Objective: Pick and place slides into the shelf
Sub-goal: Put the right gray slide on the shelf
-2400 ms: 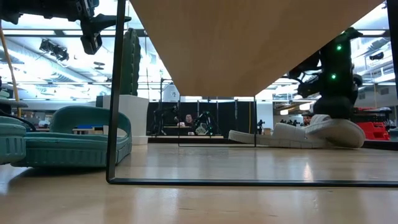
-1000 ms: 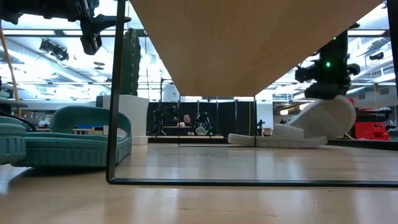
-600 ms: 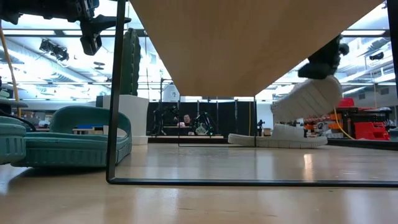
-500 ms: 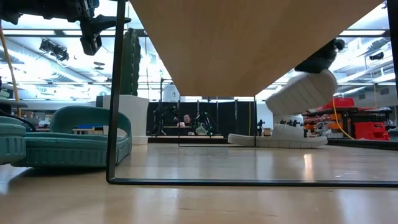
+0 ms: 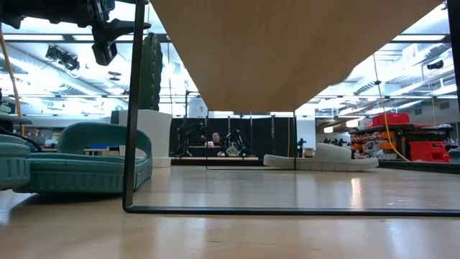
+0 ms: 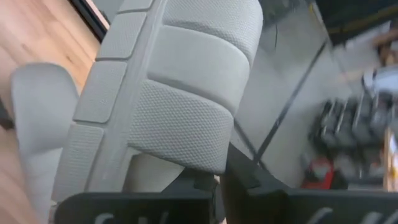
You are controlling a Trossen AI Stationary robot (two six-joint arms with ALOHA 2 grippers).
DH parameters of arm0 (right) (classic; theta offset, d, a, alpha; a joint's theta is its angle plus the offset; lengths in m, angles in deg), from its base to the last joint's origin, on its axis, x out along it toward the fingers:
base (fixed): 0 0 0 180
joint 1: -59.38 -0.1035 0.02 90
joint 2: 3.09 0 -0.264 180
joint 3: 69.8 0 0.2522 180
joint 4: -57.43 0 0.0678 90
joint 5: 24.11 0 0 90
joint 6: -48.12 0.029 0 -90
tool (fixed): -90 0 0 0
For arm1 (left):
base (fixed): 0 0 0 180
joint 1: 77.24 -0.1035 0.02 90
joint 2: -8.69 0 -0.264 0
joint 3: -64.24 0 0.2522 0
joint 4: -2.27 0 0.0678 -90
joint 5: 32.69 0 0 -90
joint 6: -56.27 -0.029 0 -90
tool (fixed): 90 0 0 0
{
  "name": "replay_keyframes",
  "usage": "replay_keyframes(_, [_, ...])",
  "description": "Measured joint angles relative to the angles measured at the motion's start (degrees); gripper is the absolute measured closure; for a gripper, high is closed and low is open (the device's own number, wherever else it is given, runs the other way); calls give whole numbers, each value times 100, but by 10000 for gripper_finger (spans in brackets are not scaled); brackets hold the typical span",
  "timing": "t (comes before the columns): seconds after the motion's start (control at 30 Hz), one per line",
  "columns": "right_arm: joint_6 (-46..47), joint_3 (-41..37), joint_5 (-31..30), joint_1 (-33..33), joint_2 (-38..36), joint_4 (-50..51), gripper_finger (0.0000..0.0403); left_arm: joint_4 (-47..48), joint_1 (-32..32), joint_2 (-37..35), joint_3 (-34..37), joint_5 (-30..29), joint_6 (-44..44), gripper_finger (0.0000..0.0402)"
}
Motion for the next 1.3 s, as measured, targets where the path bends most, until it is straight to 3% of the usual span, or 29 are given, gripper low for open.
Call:
replay_keyframes(0.63, [-2019,160,258,-1065,358,-1280,393,-5,-1,-4,-1,1,16,230])
replay_keyframes(1.3, [-2413,163,2423,-1772,832,-2390,393,-17,0,-7,1,154,427,230])
